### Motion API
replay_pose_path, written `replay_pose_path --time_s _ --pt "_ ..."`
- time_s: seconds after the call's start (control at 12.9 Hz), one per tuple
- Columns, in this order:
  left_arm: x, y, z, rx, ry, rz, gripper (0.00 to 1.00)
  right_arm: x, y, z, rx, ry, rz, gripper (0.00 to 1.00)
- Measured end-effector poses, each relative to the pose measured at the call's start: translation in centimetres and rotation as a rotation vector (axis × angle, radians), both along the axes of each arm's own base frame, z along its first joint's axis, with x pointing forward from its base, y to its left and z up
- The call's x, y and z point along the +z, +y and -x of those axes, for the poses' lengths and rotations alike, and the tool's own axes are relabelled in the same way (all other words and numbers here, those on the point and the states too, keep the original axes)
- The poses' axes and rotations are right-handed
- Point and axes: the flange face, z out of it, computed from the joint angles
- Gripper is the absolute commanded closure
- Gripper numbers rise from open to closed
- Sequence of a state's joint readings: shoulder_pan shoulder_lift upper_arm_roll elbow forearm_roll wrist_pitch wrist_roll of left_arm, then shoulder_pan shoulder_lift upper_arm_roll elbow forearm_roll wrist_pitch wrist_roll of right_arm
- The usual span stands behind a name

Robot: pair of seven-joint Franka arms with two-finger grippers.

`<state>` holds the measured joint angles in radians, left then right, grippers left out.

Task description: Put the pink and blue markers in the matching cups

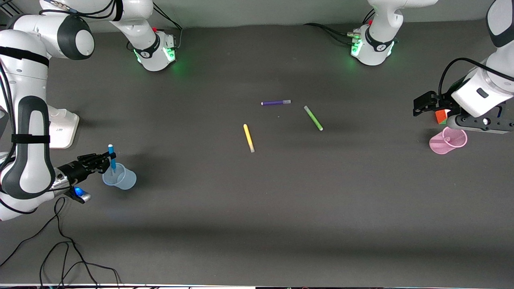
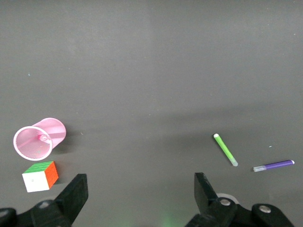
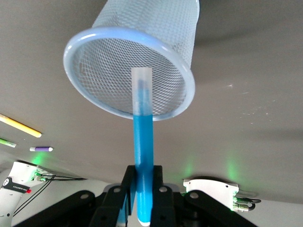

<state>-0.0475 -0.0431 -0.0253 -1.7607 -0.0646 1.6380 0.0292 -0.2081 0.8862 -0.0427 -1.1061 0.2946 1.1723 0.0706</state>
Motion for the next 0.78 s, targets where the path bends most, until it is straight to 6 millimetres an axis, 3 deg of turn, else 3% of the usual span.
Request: replay_pose_path --time_s 0.54,0.7,0.78 --pt "-0.1 -0.2 0.1 -0.004 0.009 -0.004 0.00 1.2 0.0 -0.7 0.002 -0.031 0.006 0.00" --pt "-0.1 -0.2 0.2 -0.005 0.015 -0.006 0.00 3.5 0.6 -1.5 0.021 -0.077 0.024 0.00" --pt "-0.1 -0.3 0.2 -0.006 0.016 -0.009 0.00 6.1 1.9 -2.1 0.057 -0.115 0.062 0.00"
